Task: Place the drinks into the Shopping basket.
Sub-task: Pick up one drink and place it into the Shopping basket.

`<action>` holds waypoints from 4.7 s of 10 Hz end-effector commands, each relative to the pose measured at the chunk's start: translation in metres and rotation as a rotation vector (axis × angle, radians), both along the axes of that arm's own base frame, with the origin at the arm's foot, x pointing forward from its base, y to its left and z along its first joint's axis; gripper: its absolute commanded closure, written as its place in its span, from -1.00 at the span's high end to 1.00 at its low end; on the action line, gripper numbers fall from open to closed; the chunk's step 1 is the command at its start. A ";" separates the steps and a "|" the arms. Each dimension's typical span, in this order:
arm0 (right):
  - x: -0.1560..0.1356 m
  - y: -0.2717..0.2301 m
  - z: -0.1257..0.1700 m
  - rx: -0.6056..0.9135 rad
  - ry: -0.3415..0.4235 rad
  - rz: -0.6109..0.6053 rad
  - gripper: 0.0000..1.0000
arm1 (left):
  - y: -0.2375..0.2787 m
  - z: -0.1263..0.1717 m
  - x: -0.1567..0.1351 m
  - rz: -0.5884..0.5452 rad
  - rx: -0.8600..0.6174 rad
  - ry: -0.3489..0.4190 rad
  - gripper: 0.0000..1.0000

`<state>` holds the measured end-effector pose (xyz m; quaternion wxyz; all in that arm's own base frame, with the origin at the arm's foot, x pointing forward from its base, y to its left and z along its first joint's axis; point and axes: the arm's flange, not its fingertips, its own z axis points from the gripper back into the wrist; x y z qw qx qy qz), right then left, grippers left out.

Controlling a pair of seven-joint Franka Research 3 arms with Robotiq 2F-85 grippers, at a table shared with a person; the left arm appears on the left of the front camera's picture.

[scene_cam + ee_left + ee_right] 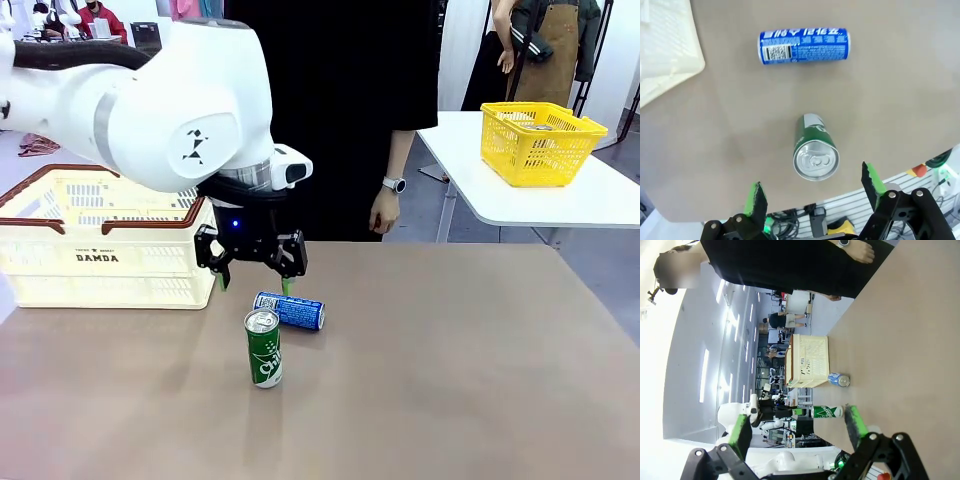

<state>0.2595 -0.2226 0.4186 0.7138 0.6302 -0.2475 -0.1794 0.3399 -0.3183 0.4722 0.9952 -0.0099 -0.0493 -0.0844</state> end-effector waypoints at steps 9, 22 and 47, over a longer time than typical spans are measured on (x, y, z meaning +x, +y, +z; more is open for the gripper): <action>-0.001 0.000 0.002 0.003 -0.006 0.001 1.00 | -0.004 -0.088 0.013 0.099 -0.039 0.187 1.00; -0.001 0.000 0.002 0.003 -0.006 0.001 1.00 | -0.006 -0.099 0.015 0.089 -0.003 0.138 -1.00; -0.001 0.000 0.002 0.003 -0.006 0.001 1.00 | 0.271 0.161 0.163 0.124 -0.265 -0.172 -1.00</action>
